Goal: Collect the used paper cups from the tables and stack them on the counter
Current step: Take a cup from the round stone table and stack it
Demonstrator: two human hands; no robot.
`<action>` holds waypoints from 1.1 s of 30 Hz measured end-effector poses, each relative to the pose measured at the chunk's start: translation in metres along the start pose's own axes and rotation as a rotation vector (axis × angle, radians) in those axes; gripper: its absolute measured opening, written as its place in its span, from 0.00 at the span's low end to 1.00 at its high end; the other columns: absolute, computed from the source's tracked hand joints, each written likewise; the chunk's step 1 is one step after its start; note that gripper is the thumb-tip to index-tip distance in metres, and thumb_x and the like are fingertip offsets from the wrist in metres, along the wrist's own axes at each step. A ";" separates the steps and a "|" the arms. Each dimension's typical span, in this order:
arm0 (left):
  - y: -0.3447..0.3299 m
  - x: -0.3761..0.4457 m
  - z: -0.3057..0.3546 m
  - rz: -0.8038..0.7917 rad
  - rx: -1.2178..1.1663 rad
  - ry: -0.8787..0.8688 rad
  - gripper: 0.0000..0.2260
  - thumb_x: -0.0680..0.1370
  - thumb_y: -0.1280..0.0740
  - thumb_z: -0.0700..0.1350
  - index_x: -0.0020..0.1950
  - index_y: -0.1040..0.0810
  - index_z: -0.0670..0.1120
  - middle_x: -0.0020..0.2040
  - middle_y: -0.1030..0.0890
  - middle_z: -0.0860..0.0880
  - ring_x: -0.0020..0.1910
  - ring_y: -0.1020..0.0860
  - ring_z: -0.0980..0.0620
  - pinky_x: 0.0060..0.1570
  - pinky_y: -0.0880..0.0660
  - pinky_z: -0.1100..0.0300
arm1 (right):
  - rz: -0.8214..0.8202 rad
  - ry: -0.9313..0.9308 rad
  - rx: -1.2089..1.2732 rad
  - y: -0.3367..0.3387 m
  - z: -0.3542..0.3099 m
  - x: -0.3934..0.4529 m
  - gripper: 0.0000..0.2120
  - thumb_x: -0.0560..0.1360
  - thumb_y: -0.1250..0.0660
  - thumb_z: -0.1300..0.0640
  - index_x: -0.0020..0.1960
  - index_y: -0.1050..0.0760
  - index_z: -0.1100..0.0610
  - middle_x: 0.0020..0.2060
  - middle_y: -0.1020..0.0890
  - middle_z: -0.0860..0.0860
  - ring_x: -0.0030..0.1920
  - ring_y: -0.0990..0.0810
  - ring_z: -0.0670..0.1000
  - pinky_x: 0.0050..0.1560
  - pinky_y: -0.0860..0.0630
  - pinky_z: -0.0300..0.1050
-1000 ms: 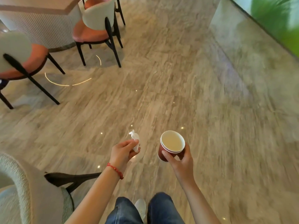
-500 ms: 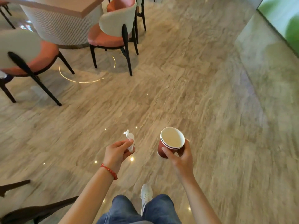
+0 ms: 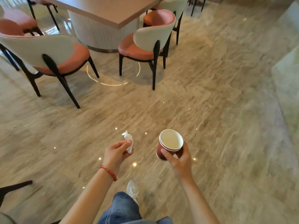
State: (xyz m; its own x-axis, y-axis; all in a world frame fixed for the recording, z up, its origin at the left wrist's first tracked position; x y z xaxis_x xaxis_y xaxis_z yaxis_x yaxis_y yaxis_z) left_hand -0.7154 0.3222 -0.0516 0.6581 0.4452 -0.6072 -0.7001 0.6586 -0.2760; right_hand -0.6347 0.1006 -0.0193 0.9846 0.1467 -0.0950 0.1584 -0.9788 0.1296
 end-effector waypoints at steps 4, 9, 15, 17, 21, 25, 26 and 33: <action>0.016 0.039 0.041 0.063 -0.046 -0.025 0.04 0.72 0.30 0.39 0.41 0.19 0.38 0.36 0.17 0.46 0.34 0.18 0.54 0.34 0.22 0.65 | -0.108 0.016 -0.005 -0.054 -0.018 0.049 0.25 0.58 0.22 0.48 0.52 0.26 0.44 0.46 0.19 0.37 0.46 0.21 0.38 0.40 0.25 0.29; 0.046 0.070 0.078 0.158 -0.125 -0.047 0.03 0.72 0.30 0.37 0.41 0.19 0.38 0.37 0.18 0.44 0.34 0.19 0.53 0.33 0.22 0.65 | -0.252 0.036 -0.042 -0.122 -0.031 0.093 0.25 0.60 0.22 0.53 0.54 0.27 0.45 0.46 0.19 0.37 0.47 0.21 0.38 0.42 0.25 0.30; 0.102 0.083 0.104 0.335 -0.265 -0.072 0.03 0.73 0.31 0.37 0.42 0.20 0.38 0.40 0.19 0.43 0.38 0.21 0.50 0.32 0.22 0.65 | -0.489 0.013 -0.086 -0.212 -0.036 0.124 0.26 0.60 0.21 0.56 0.54 0.28 0.45 0.48 0.19 0.42 0.49 0.21 0.39 0.46 0.25 0.32; 0.120 0.086 0.112 0.402 -0.309 -0.089 0.02 0.73 0.31 0.37 0.42 0.20 0.38 0.39 0.19 0.43 0.38 0.21 0.50 0.33 0.22 0.65 | -0.585 0.009 -0.094 -0.245 -0.035 0.132 0.26 0.62 0.20 0.61 0.54 0.27 0.45 0.48 0.18 0.42 0.49 0.20 0.40 0.46 0.25 0.32; 0.152 0.096 0.135 0.528 -0.388 -0.149 0.03 0.73 0.32 0.35 0.40 0.20 0.38 0.34 0.19 0.45 0.33 0.20 0.52 0.32 0.22 0.66 | -0.748 0.031 -0.114 -0.312 -0.039 0.147 0.26 0.62 0.21 0.63 0.53 0.28 0.45 0.48 0.18 0.41 0.50 0.20 0.40 0.47 0.25 0.33; 0.177 0.115 0.163 0.621 -0.447 -0.212 0.04 0.73 0.32 0.35 0.39 0.20 0.38 0.31 0.18 0.47 0.31 0.19 0.55 0.31 0.23 0.66 | -0.889 0.056 -0.101 -0.373 -0.048 0.167 0.27 0.63 0.21 0.63 0.55 0.28 0.45 0.49 0.19 0.36 0.50 0.21 0.38 0.47 0.26 0.30; 0.182 0.120 0.171 0.641 -0.463 -0.223 0.04 0.73 0.32 0.35 0.39 0.20 0.38 0.30 0.18 0.47 0.31 0.18 0.55 0.31 0.23 0.66 | -0.918 0.055 -0.099 -0.387 -0.050 0.174 0.27 0.63 0.21 0.63 0.55 0.28 0.44 0.49 0.19 0.36 0.50 0.21 0.38 0.47 0.26 0.29; 0.215 0.158 0.226 0.767 -0.550 -0.272 0.04 0.73 0.32 0.36 0.38 0.19 0.41 0.32 0.18 0.47 0.35 0.19 0.52 0.32 0.22 0.64 | -1.025 0.097 -0.128 -0.480 -0.074 0.225 0.28 0.62 0.21 0.63 0.55 0.28 0.43 0.49 0.19 0.38 0.51 0.21 0.37 0.48 0.26 0.30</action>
State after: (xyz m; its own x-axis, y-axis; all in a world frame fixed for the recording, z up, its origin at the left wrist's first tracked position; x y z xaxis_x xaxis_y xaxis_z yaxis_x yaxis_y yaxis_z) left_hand -0.6995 0.6713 -0.0379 -0.0362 0.8040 -0.5935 -0.9504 -0.2112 -0.2281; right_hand -0.4841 0.6135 -0.0301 0.3737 0.9169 -0.1401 0.9245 -0.3560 0.1361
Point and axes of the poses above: each hand's wrist, its own x-axis towards the middle knuckle, its own y-axis out of the back of the hand, z = x × y, the point moved 7 cm from there along x, towards the middle knuckle
